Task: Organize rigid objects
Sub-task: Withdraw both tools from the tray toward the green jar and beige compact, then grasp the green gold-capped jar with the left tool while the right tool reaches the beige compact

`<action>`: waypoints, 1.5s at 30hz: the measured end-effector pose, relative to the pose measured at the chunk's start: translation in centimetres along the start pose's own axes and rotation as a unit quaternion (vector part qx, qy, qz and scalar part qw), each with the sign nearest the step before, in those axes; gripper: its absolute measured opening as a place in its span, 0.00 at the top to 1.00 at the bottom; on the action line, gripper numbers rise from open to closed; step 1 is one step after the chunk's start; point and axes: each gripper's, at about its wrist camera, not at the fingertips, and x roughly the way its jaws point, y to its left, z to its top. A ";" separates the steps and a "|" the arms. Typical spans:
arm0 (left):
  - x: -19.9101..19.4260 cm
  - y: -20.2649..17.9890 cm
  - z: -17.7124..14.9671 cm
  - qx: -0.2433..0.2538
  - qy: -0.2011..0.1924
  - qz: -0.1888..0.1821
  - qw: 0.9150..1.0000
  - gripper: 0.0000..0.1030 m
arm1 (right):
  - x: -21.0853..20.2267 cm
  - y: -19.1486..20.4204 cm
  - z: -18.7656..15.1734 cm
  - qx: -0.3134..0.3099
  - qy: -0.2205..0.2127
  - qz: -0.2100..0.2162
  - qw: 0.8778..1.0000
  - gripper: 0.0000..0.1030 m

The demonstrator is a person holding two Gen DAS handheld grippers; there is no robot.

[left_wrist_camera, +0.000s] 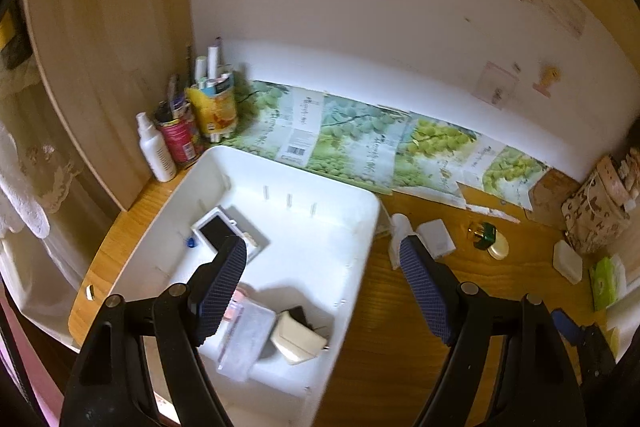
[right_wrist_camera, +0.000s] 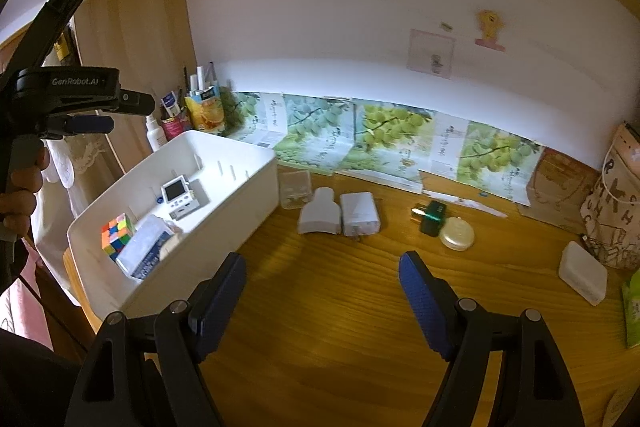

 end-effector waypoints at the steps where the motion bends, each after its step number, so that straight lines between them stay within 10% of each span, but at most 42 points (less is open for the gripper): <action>1: 0.1 -0.7 0.0 0.005 0.002 0.000 1.000 0.21 | 0.0 -0.4 -0.1 0.000 0.001 0.000 1.000 0.23; 18: 3.6 -10.0 1.3 0.051 0.047 -0.021 0.997 0.21 | 1.4 -9.1 -0.6 0.035 -0.001 -0.009 0.999 0.23; 29: 9.3 -15.6 2.6 0.022 0.145 -0.071 0.987 0.21 | 4.5 -14.1 -0.2 0.069 0.002 -0.026 0.997 0.23; 45: 20.3 -20.1 2.8 -0.140 0.313 -0.136 0.929 0.21 | 11.7 -18.5 1.1 0.007 0.033 -0.023 0.999 0.23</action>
